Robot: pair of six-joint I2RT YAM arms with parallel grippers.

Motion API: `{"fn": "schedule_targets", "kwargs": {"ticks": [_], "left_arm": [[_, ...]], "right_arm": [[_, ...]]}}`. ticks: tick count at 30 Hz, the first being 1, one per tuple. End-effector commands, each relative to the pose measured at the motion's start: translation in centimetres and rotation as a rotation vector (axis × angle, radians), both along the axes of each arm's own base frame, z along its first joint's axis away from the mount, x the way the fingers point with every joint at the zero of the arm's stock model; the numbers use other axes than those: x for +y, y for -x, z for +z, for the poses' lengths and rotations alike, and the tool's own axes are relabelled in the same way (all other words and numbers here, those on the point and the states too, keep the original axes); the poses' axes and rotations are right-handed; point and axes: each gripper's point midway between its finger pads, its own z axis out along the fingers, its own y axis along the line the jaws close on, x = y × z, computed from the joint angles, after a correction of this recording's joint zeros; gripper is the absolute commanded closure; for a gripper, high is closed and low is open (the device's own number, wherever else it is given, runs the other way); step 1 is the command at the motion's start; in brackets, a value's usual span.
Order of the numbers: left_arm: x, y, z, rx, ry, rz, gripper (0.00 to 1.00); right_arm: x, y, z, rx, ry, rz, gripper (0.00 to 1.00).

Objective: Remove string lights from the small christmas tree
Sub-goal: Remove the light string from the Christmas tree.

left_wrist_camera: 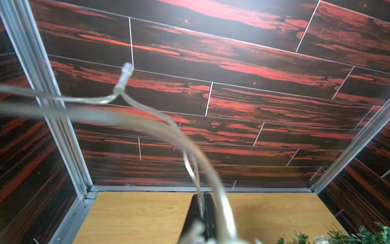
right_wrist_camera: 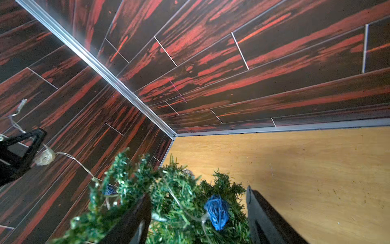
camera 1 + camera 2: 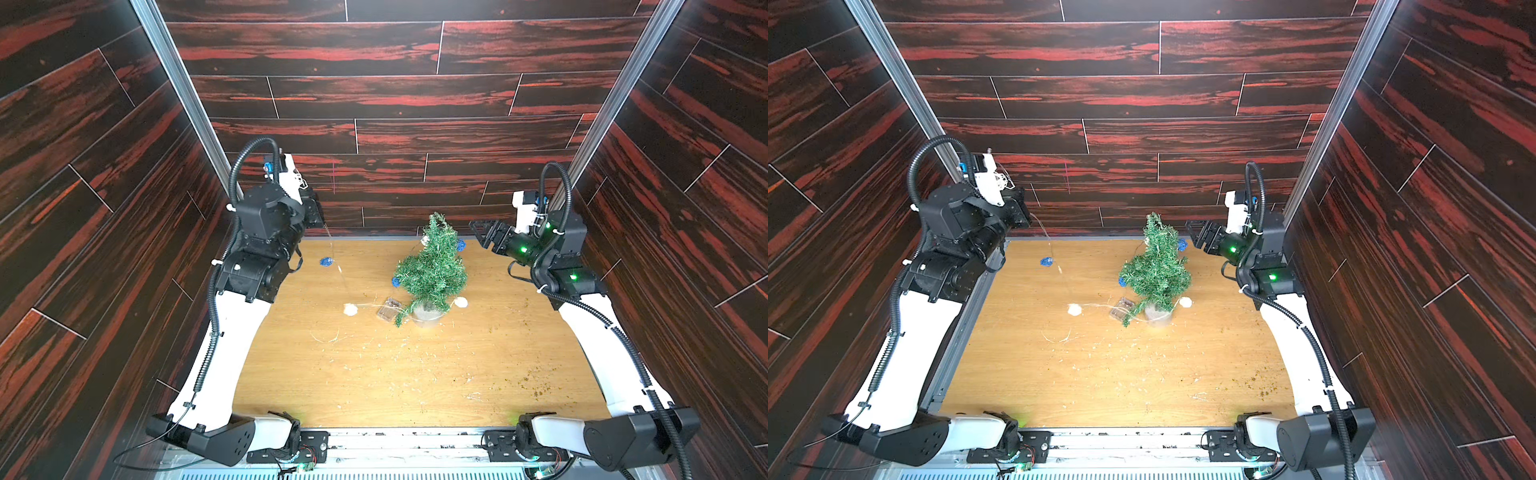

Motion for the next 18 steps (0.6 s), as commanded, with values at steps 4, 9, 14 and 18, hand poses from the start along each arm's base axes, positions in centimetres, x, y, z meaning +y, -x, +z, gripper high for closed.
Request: {"fn": "schedule_targets", "kwargs": {"ticks": [4, 9, 14, 18], "left_arm": [[-0.1, 5.3, -0.3, 0.012, 0.085, -0.073, 1.00], [-1.2, 7.9, -2.8, 0.058, 0.154, -0.137, 1.00], [-2.7, 9.8, -5.5, 0.112, 0.210, -0.182, 1.00], [-3.8, 10.7, -7.6, 0.165, 0.261, -0.215, 1.00]], "right_arm": [[-1.8, 2.1, -2.3, 0.097, 0.030, -0.089, 0.25], [-2.4, 3.9, -5.2, 0.175, 0.045, -0.106, 0.24], [-2.6, 6.1, -7.3, 0.226, 0.049, -0.094, 0.24], [-2.5, 8.2, -8.9, 0.263, 0.030, -0.078, 0.24]]}}
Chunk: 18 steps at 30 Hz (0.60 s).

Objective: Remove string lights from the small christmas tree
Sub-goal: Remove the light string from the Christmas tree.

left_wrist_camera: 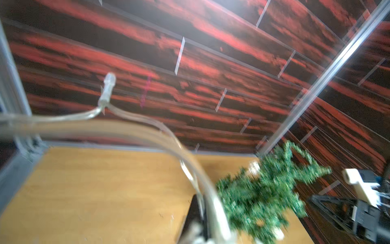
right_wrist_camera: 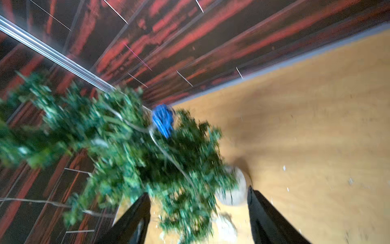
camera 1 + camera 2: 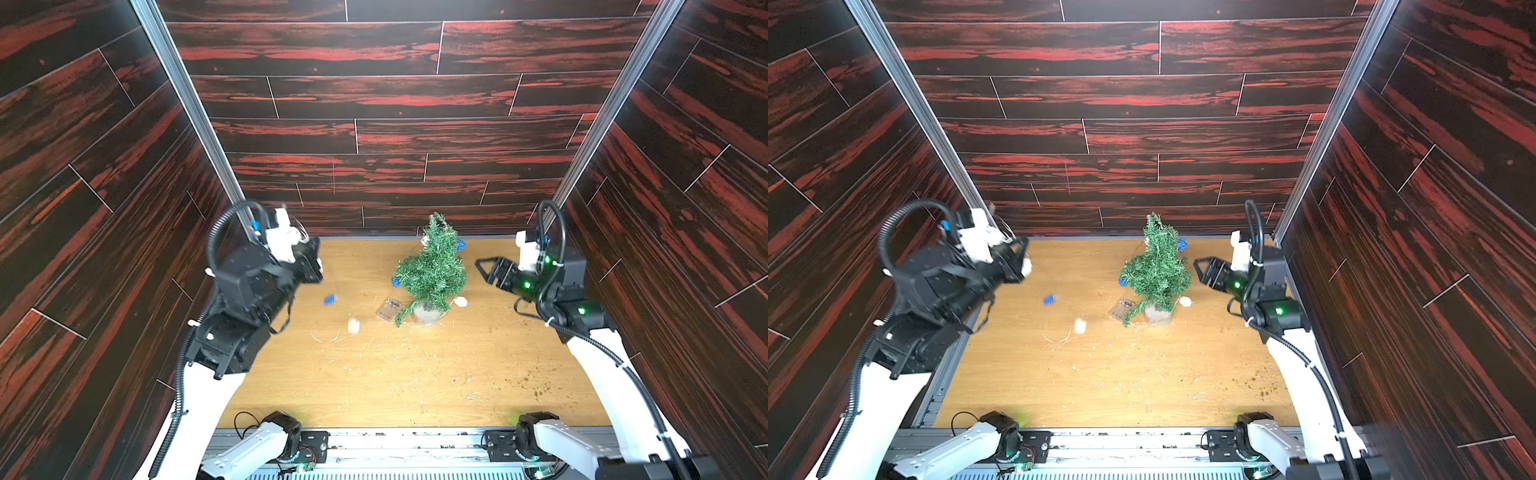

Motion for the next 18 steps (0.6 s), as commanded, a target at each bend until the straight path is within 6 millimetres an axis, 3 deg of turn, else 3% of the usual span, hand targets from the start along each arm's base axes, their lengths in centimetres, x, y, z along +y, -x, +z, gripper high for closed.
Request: {"fn": "schedule_targets", "kwargs": {"ticks": [1, 12, 18], "left_arm": [[-0.9, 0.6, -1.8, 0.062, 0.071, -0.022, 1.00], [-3.8, 1.3, -8.6, 0.198, 0.072, -0.048, 1.00], [-5.4, 1.3, -11.2, 0.253, 0.060, -0.076, 1.00]], "right_arm": [[0.0, 2.3, -1.1, 0.041, -0.033, 0.010, 0.24], [3.0, 6.5, -8.0, 0.096, -0.330, 0.113, 0.24], [5.8, 7.7, -10.9, 0.060, -0.338, 0.189, 0.24]]}}
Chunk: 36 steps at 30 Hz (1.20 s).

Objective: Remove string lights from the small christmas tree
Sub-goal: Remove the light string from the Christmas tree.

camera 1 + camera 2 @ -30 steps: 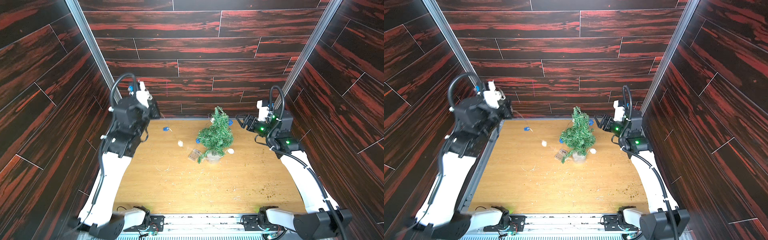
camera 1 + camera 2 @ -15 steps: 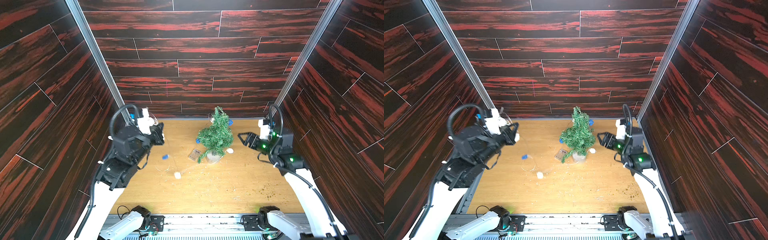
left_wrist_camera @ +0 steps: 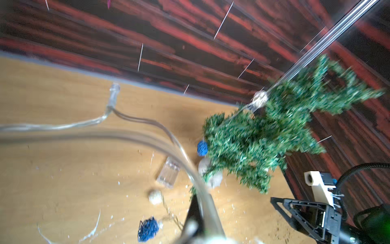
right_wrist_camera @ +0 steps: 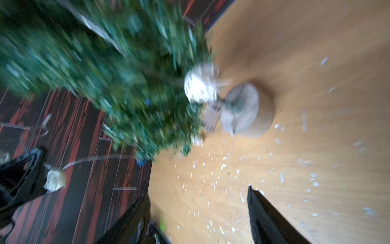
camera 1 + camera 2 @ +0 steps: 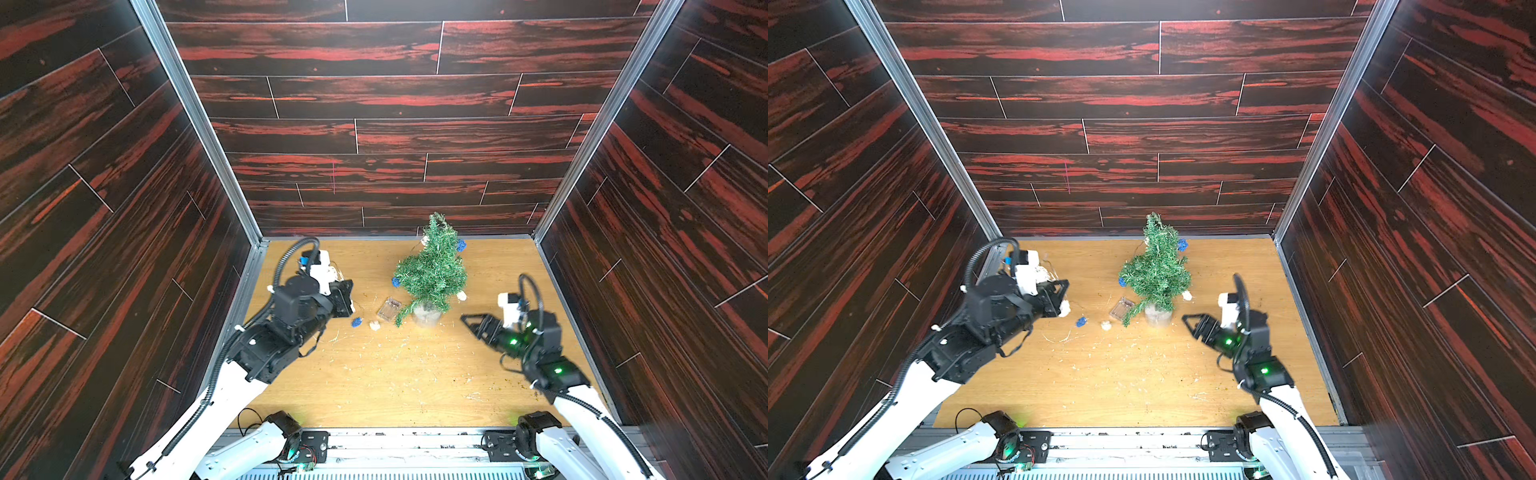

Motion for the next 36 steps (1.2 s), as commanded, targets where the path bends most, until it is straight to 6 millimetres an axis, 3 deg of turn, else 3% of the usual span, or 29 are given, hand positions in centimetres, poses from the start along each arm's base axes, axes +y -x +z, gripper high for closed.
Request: {"fn": "schedule_targets", "kwargs": {"ticks": [1, 12, 20, 27, 36], "left_arm": [[-0.2, -0.2, 0.2, -0.004, 0.023, 0.019, 1.00], [0.1, 0.2, 0.1, 0.003, -0.006, 0.021, 1.00], [0.8, 0.6, 0.0, -0.001, -0.036, 0.034, 1.00], [1.1, 0.7, -0.1, 0.003, -0.057, 0.039, 1.00], [0.9, 0.5, -0.3, 0.011, -0.063, 0.037, 1.00]], "right_arm": [[1.7, -0.4, 1.9, -0.118, -0.076, 0.032, 0.24], [3.6, -2.9, -1.2, -0.185, -0.193, 0.018, 0.27], [3.9, -3.8, -4.1, -0.175, -0.263, -0.006, 0.44], [3.8, -4.4, -6.5, -0.140, -0.292, -0.045, 0.45], [3.9, -4.7, -7.4, -0.144, -0.256, -0.050, 0.44]]}}
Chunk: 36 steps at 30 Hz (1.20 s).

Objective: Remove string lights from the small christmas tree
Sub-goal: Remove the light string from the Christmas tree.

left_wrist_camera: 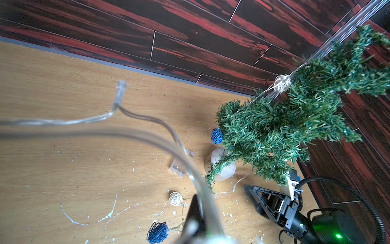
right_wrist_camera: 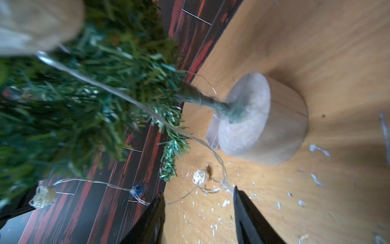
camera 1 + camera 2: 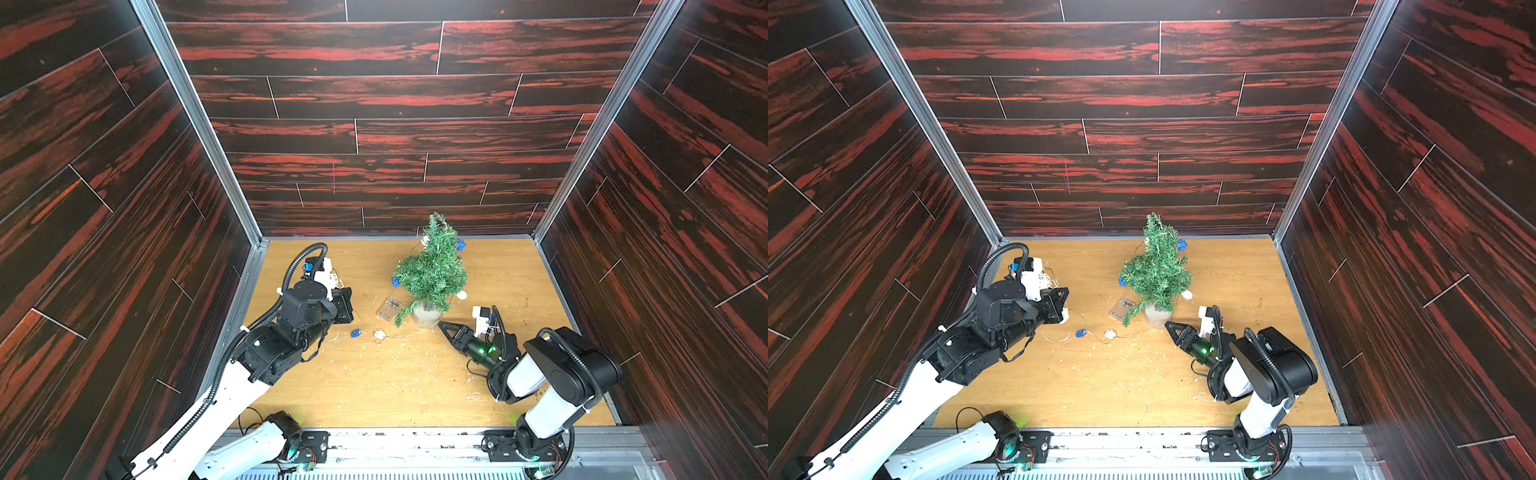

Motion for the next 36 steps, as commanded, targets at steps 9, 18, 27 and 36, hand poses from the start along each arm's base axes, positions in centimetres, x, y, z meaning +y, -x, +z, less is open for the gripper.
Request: {"fn": "schedule_targets", "kwargs": {"ticks": [9, 18, 27, 36], "left_arm": [[0.3, 0.2, 1.2, -0.021, -0.003, 0.006, 1.00], [0.5, 0.2, 1.2, -0.022, -0.015, 0.011, 1.00], [0.6, 0.4, 2.0, -0.036, -0.017, 0.005, 1.00], [0.2, 1.0, 3.7, -0.057, 0.003, -0.037, 1.00]], "right_arm": [[0.8, -2.7, 0.6, -0.072, 0.000, -0.024, 0.44], [1.0, -3.6, 0.9, -0.091, 0.007, -0.035, 0.70], [-0.7, -0.7, 1.1, -0.080, 0.037, -0.056, 0.99], [-1.8, 0.9, 2.6, -0.060, 0.160, -0.054, 1.00]]}}
